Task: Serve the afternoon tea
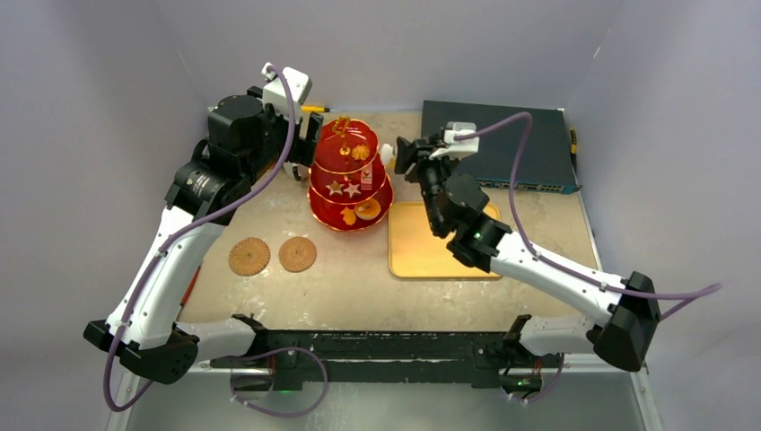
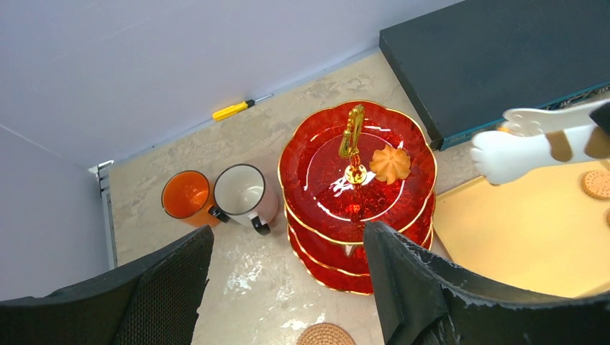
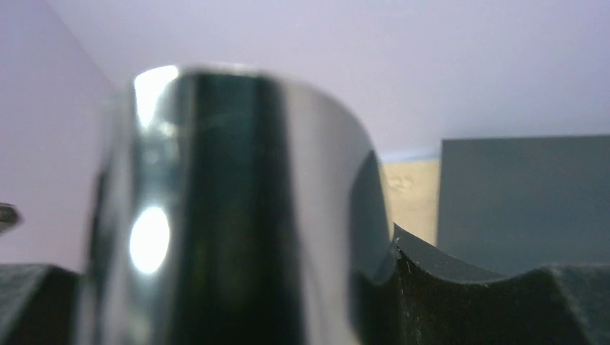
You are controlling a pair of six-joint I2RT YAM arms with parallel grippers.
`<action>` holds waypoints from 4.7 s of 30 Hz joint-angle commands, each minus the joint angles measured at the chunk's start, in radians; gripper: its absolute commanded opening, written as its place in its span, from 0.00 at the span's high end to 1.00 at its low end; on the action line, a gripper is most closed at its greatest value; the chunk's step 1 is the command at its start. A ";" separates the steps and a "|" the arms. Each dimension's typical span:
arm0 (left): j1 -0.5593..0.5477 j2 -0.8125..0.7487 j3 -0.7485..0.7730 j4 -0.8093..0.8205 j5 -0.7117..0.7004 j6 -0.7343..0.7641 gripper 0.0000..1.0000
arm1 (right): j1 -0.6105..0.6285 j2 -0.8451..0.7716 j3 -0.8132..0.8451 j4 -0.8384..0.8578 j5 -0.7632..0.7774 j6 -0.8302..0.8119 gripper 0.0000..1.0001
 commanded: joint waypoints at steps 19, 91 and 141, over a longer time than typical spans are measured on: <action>0.008 -0.019 0.024 0.017 -0.008 0.006 0.24 | 0.088 0.381 0.374 0.205 -0.093 -0.132 0.57; 0.008 0.002 0.015 0.024 0.028 0.011 0.23 | -0.412 -0.241 -0.546 -0.308 0.107 0.311 0.30; 0.008 0.004 0.042 0.035 0.014 0.027 0.23 | -0.490 -0.117 -0.500 -0.264 0.033 0.320 0.33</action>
